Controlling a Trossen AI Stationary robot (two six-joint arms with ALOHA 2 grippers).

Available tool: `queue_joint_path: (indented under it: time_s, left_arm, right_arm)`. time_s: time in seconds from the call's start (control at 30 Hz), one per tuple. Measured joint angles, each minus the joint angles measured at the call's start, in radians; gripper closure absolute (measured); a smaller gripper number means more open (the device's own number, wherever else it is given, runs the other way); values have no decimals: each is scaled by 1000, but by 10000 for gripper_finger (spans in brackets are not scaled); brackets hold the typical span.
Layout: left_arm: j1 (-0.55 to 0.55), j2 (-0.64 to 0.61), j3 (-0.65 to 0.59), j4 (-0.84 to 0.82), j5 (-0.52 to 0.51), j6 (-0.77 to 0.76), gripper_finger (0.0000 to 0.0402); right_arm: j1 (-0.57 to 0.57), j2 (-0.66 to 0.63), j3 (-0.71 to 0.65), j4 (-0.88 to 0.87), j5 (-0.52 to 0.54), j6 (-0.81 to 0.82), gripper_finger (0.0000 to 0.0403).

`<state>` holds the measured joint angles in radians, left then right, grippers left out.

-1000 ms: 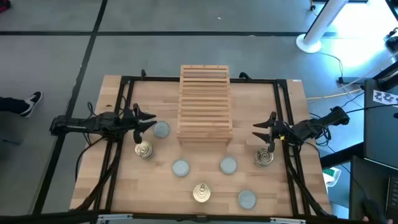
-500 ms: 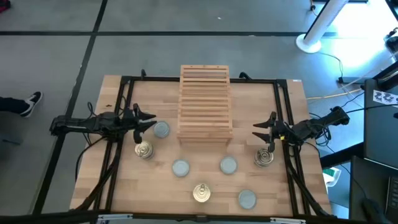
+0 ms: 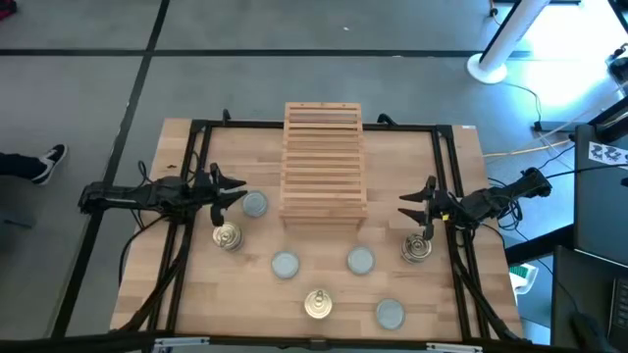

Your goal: Stack canned seafood by type on shelf

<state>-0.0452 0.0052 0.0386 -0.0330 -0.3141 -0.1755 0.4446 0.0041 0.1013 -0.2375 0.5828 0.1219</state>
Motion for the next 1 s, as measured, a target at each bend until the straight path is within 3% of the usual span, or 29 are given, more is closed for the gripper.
queue_joint_path:
  time_s: [0.83, 1.0]
  left_arm:
    - [0, 0, 0, 1, 0, 4, 263]
    - [0, 0, 0, 137, 0, 28, 263]
  right_arm:
    - [0, 0, 0, 3, 0, 2, 226]
    - [0, 0, 0, 7, 0, 3, 226]
